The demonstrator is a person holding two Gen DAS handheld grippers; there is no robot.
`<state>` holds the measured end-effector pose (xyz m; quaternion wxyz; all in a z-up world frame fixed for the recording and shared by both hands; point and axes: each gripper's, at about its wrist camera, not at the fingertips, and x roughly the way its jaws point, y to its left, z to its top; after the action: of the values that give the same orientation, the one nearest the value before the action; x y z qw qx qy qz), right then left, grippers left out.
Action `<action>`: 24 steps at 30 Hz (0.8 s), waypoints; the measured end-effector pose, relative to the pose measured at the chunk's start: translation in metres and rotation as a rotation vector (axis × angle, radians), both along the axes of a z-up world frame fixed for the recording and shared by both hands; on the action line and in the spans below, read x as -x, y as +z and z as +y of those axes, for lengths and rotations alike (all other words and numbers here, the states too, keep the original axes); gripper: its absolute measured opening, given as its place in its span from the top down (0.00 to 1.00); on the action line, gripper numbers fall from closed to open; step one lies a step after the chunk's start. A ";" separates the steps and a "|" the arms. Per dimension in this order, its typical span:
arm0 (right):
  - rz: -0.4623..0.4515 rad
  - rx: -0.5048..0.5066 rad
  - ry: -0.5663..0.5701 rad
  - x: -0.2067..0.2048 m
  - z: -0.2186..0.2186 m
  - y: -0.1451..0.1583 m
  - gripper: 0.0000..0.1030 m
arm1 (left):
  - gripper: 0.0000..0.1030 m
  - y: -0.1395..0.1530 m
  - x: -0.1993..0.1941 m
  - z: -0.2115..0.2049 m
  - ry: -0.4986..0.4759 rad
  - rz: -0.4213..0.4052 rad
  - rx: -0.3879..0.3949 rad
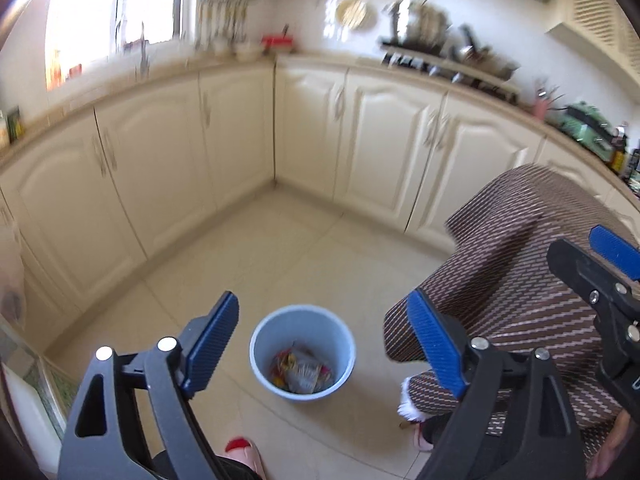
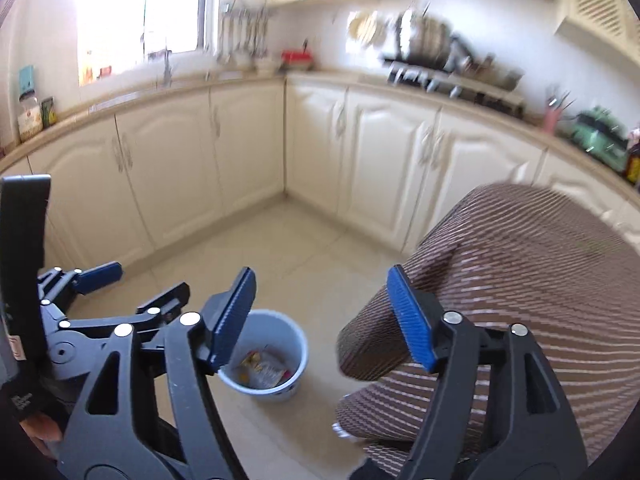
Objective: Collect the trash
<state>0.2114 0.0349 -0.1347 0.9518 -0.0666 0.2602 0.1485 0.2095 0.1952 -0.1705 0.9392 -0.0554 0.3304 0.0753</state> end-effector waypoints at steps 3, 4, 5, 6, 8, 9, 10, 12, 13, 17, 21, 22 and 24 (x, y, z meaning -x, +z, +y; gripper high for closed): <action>-0.065 -0.021 -0.031 0.037 -0.030 0.031 0.27 | 0.16 0.038 0.034 -0.021 -0.035 -0.080 -0.021; -0.081 -0.027 -0.040 0.047 -0.041 0.039 0.27 | 0.15 0.049 0.044 -0.026 -0.048 -0.105 -0.021; -0.102 -0.034 -0.054 0.058 -0.052 0.048 0.26 | 0.15 0.059 0.054 -0.033 -0.057 -0.126 -0.023; -0.119 -0.040 -0.065 0.067 -0.061 0.055 0.25 | 0.14 0.070 0.066 -0.040 -0.065 -0.151 -0.027; -0.158 -0.050 -0.088 0.090 -0.079 0.070 0.23 | 0.13 0.089 0.083 -0.054 -0.076 -0.189 -0.044; -0.178 -0.051 -0.097 0.100 -0.086 0.076 0.22 | 0.13 0.098 0.094 -0.062 -0.083 -0.205 -0.056; -0.195 -0.051 -0.105 0.110 -0.092 0.082 0.22 | 0.13 0.107 0.104 -0.069 -0.095 -0.227 -0.064; -0.229 -0.059 -0.119 0.130 -0.103 0.092 0.20 | 0.12 0.121 0.121 -0.080 -0.114 -0.262 -0.076; -0.244 -0.063 -0.128 0.138 -0.108 0.097 0.19 | 0.11 0.128 0.129 -0.088 -0.123 -0.277 -0.081; -0.312 -0.071 -0.167 0.170 -0.129 0.116 0.18 | 0.09 0.151 0.156 -0.111 -0.151 -0.332 -0.095; -0.361 -0.077 -0.191 0.192 -0.144 0.128 0.17 | 0.08 0.167 0.180 -0.126 -0.155 -0.382 -0.104; -0.366 -0.080 -0.195 0.196 -0.142 0.130 0.17 | 0.08 0.170 0.185 -0.129 -0.152 -0.390 -0.108; -0.380 -0.088 -0.201 0.202 -0.147 0.133 0.16 | 0.08 0.174 0.192 -0.135 -0.154 -0.403 -0.119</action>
<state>0.0097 -0.1122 -0.0016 0.9957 -0.0252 0.0747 0.0489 0.0174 0.0604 0.0037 0.9908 0.0114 0.1343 0.0103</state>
